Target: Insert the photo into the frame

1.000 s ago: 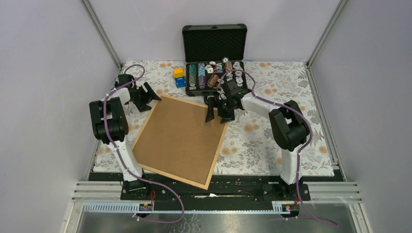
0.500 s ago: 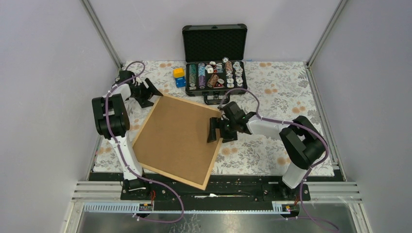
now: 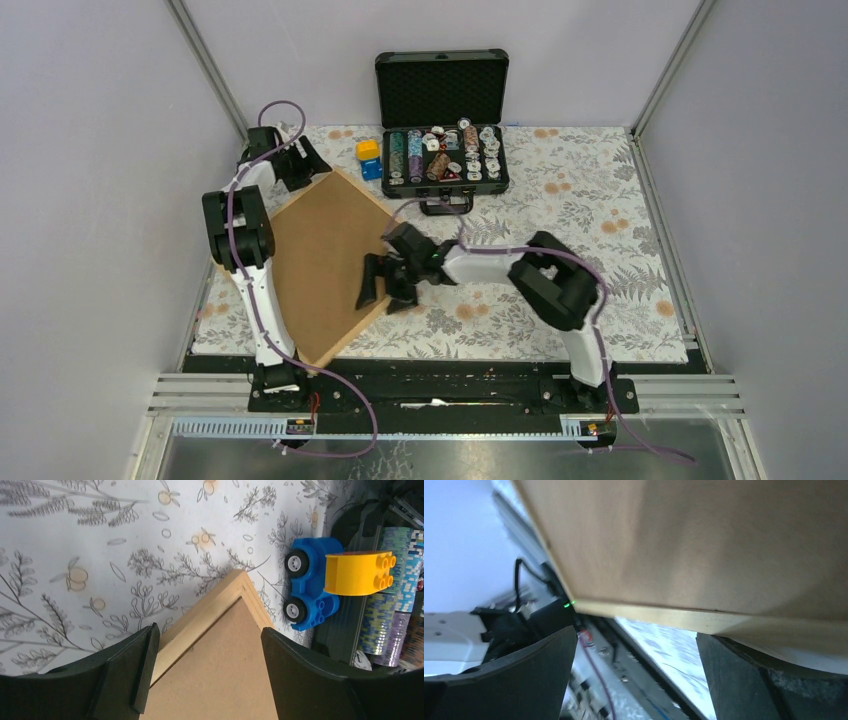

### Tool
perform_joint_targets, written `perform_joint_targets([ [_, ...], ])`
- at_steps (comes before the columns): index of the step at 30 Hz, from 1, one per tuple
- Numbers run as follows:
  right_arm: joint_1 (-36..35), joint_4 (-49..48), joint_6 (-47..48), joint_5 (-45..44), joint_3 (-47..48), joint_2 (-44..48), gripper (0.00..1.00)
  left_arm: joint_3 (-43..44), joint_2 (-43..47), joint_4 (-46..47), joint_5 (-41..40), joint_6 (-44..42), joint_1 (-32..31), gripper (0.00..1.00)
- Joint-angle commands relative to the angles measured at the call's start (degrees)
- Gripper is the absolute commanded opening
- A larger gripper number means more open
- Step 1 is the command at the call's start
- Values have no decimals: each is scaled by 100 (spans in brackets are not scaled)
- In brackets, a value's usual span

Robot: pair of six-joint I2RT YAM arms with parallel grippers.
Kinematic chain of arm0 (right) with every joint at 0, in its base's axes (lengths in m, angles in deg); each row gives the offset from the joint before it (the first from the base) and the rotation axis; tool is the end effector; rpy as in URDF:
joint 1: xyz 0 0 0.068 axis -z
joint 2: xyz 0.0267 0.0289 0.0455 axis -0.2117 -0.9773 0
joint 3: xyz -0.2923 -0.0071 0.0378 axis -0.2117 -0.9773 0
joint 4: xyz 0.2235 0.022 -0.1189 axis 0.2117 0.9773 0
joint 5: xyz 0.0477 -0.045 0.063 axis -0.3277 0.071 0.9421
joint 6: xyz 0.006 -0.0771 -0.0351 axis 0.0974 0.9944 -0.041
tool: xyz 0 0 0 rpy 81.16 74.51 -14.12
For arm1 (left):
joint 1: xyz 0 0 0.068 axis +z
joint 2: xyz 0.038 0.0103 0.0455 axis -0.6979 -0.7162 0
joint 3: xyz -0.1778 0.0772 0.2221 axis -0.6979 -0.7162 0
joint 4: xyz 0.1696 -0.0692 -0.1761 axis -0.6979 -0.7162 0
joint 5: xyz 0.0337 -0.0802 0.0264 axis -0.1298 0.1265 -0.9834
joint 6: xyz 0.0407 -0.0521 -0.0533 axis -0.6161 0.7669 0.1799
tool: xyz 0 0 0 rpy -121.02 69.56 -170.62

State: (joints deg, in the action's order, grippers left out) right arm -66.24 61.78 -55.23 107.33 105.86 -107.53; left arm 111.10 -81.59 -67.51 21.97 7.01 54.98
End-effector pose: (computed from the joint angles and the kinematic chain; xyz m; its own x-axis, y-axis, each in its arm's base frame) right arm 0.2420 0.3857 0.1496 -0.9653 -0.1230 -0.2305 -0.2560 0.6213 0.7405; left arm 0.5374 0.0651 0.1513 -0.7346 -0.4942 -0.4649 -0.1541 0.7888 -0.5950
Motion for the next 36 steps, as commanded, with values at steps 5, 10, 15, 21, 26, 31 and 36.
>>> perform_joint_targets([
  [5,-495,-1035,218,382,2314,-1917,99,-374,-417,-1884,803,41,-665,81],
  [10,-509,-900,508,758,2088,-1597,100,-414,-393,-1962,934,-75,-685,81],
  [15,-239,307,1399,822,1251,-190,100,-760,-137,-1951,1012,-230,-725,81],
  [21,903,396,1496,765,-373,1156,100,-1141,150,-1818,1088,-284,-948,81],
  [26,1714,427,1543,739,-861,1100,99,-1533,258,-1385,1257,-19,-1045,81],
  [31,1737,6,1379,785,-769,641,94,-1488,119,-1236,1417,115,-1551,81],
  [36,1734,-409,1125,892,-690,350,87,-1158,416,-1497,887,34,-1732,86],
])
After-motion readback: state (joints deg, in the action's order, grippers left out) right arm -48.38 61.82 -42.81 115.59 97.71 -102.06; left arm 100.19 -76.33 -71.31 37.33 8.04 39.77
